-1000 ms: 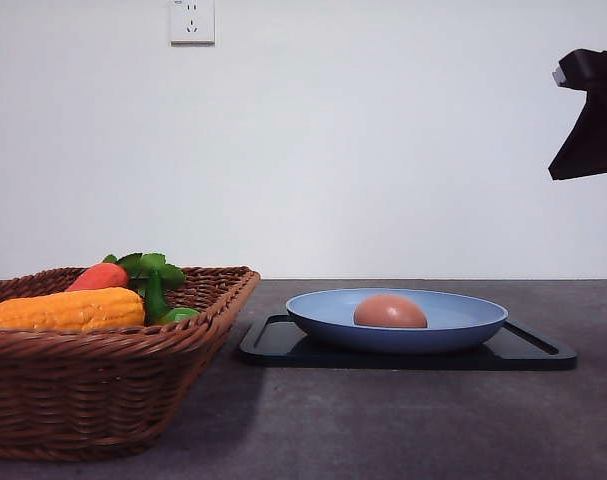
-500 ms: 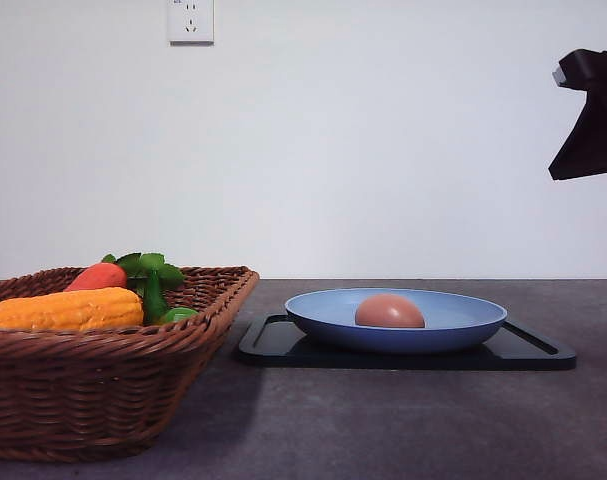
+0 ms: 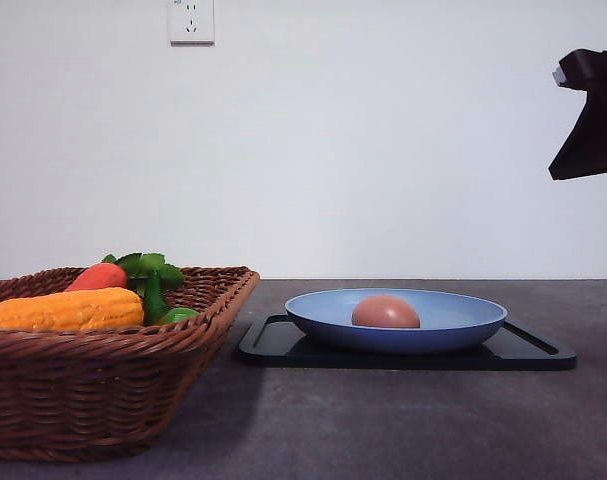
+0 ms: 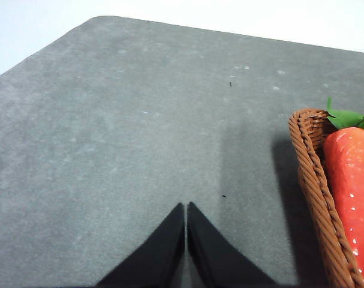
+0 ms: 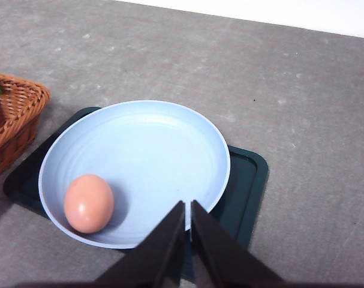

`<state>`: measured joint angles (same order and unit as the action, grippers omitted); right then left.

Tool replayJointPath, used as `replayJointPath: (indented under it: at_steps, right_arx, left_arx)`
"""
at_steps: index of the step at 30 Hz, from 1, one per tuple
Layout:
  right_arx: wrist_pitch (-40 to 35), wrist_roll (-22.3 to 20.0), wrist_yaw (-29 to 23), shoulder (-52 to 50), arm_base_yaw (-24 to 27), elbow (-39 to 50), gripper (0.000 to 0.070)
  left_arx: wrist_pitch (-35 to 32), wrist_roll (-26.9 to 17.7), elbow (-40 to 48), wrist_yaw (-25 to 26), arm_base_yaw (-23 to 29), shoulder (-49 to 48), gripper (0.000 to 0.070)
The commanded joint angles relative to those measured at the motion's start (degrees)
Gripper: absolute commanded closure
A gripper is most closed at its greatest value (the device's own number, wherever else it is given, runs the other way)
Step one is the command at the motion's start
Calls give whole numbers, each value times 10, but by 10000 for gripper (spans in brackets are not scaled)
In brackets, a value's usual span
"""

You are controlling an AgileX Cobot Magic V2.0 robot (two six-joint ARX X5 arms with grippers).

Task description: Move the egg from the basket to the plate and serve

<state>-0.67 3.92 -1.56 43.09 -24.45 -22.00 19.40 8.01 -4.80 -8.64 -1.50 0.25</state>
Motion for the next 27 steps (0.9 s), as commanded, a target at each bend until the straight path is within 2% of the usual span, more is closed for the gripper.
replayJointPath:
  at_steps: [1,27]
  right_arx:
    - [-6,8,-2,2,-4,-3,700]
    - [-6,8,-2,2,-4,-3,700]
  left_arx:
    - [4,3,14,2,2,-1,700]
    - [-14,2,21,2,2,-1,700]
